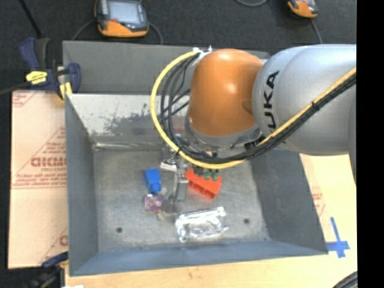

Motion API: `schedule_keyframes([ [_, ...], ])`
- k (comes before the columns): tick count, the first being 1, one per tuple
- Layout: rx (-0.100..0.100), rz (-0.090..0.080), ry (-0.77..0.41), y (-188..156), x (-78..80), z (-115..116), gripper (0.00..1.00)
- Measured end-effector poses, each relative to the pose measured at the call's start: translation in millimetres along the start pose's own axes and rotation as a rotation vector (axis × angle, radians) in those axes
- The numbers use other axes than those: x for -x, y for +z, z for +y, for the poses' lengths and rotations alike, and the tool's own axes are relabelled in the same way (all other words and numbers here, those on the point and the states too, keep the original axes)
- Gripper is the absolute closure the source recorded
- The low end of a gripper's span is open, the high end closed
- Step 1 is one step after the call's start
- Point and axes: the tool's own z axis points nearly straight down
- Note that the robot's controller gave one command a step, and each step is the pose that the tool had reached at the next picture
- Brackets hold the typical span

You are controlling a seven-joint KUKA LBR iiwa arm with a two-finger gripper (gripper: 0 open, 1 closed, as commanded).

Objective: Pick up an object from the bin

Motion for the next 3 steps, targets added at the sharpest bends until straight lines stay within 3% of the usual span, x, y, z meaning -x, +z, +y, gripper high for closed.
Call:
schedule_keyframes([
  [1, -0.001, 0.003, 0.207, 63.4, 19.9, 1.7, 0.00],
  [2, -0.002, 0.003, 0.361, 160.3, 17.4, -26.7, 0.00],
  [3, 0.000, -0.003, 0.361, 156.8, 19.2, -25.6, 1.00],
])
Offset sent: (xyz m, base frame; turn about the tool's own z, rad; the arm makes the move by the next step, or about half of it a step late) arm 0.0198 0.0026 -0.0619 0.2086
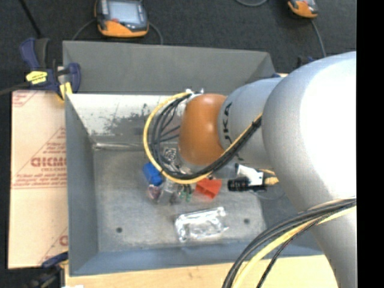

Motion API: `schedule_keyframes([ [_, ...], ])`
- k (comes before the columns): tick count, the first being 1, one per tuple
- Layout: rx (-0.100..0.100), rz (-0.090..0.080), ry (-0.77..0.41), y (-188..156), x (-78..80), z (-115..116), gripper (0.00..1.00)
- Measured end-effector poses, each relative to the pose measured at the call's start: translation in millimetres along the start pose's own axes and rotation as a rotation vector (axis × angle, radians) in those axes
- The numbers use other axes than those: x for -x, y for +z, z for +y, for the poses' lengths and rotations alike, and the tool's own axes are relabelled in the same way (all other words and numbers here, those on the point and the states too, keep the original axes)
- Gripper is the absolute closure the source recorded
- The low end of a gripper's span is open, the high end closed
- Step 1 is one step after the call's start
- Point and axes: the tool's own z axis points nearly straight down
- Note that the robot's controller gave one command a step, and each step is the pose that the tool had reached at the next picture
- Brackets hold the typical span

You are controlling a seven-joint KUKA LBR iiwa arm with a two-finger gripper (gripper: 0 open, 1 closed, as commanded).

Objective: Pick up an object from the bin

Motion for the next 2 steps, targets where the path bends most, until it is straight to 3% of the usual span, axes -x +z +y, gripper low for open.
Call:
schedule_keyframes([
  [1, 0.005, -0.003, 0.055, -49.5, -18.1, 83.4, 1.00],
  [2, 0.004, -0.007, 0.066, -168.9, 1.6, 64.7, 1.00],
])
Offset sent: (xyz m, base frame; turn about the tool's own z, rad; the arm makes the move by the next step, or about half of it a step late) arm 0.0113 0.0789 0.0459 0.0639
